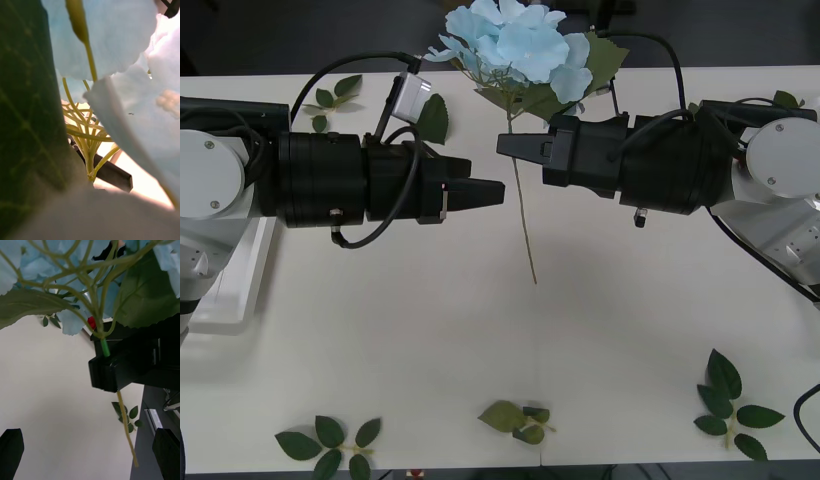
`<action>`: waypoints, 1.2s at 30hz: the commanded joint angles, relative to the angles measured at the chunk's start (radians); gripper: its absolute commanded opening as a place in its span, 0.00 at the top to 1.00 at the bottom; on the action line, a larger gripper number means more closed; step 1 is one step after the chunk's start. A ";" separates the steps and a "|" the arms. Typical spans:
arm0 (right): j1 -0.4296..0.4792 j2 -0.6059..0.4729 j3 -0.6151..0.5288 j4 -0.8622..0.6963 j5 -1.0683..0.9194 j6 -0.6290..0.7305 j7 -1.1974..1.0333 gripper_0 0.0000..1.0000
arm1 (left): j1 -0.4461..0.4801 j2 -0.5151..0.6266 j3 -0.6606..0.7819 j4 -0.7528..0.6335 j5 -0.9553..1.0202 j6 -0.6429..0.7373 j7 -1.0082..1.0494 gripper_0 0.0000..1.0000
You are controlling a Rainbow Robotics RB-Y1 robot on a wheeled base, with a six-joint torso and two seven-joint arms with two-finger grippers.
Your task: Place the red flowers into the right box and the blue flowers into the left box. If a person shows an open palm, hand one flower to the person first, then continue sorting.
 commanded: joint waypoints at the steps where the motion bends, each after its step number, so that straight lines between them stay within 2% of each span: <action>1: -0.036 0.027 0.001 -0.011 -0.005 -0.013 0.020 1.00 | 0.041 -0.048 0.030 -0.033 0.055 -0.035 -0.147 0.00; 9: -0.036 0.027 0.001 -0.011 -0.003 -0.014 0.017 1.00 | 0.070 -0.051 0.013 -0.031 0.093 -0.052 -0.193 0.00; 19: -0.036 0.022 0.001 -0.011 -0.003 -0.014 0.017 1.00 | 0.076 -0.051 -0.096 -0.031 0.089 -0.200 -0.199 0.00; 30: -0.036 0.019 0.001 -0.011 -0.003 -0.017 0.012 1.00 | 0.078 -0.033 -0.191 -0.031 0.089 -0.297 -0.196 0.00; 31: -0.035 0.021 0.001 -0.011 -0.003 -0.019 0.012 1.00 | 0.078 -0.033 -0.192 -0.031 0.089 -0.299 -0.196 0.35; 32: -0.036 0.019 0.001 -0.011 -0.003 -0.020 0.012 1.00 | 0.078 -0.030 -0.192 -0.031 0.089 -0.299 -0.196 0.84; 34: -0.036 0.021 0.001 -0.011 -0.003 -0.020 0.012 1.00 | 0.078 -0.030 -0.192 -0.031 0.089 -0.300 -0.199 1.00; 36: -0.035 0.021 -0.001 -0.011 -0.003 -0.020 0.012 1.00 | 0.078 -0.030 -0.194 -0.031 0.089 -0.311 -0.201 1.00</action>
